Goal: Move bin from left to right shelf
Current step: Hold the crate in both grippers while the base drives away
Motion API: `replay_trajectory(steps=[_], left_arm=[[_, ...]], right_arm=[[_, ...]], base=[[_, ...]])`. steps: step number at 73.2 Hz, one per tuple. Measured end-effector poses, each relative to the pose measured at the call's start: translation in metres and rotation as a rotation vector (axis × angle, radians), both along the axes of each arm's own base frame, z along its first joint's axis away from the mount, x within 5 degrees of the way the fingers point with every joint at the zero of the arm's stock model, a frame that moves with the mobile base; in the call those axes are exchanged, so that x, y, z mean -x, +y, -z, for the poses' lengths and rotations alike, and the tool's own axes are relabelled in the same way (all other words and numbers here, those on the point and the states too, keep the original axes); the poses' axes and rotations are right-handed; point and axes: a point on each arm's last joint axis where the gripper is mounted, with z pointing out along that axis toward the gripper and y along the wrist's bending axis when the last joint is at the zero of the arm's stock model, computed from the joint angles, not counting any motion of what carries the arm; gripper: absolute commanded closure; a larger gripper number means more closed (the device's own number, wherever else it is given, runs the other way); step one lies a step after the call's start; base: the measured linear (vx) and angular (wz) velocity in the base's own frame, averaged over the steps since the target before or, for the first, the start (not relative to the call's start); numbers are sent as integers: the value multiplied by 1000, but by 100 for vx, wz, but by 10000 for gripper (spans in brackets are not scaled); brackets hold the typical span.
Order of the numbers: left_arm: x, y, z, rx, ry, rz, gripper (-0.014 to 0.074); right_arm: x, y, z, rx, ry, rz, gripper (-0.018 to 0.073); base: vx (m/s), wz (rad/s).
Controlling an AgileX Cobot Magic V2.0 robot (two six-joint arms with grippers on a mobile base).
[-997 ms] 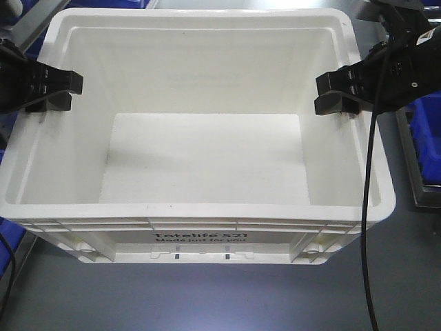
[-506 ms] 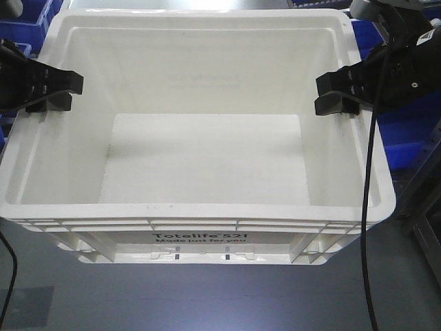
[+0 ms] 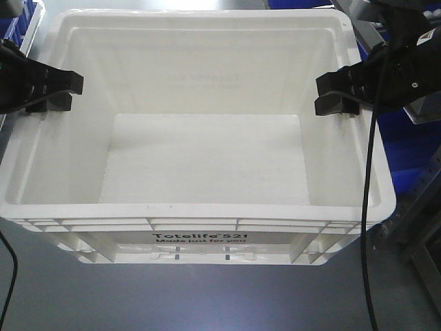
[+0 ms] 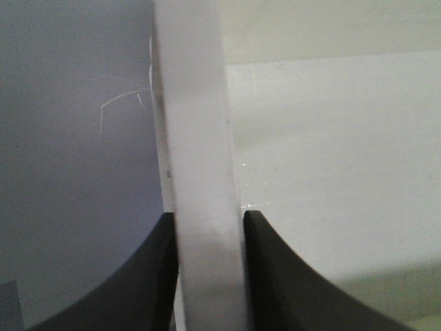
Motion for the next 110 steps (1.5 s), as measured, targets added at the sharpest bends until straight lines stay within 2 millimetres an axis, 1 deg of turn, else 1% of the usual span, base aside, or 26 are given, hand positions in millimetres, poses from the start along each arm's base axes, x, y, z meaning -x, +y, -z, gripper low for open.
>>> replay_trajectory(steps=[74, 110], left_arm=[[0, 0, 0, 0, 0, 0, 603], [0, 0, 0, 0, 0, 0, 603]], right_arm=[[0, 0, 0, 1, 0, 0, 564], [0, 0, 0, 0, 0, 0, 564]], base=[[39, -4], [42, 8]])
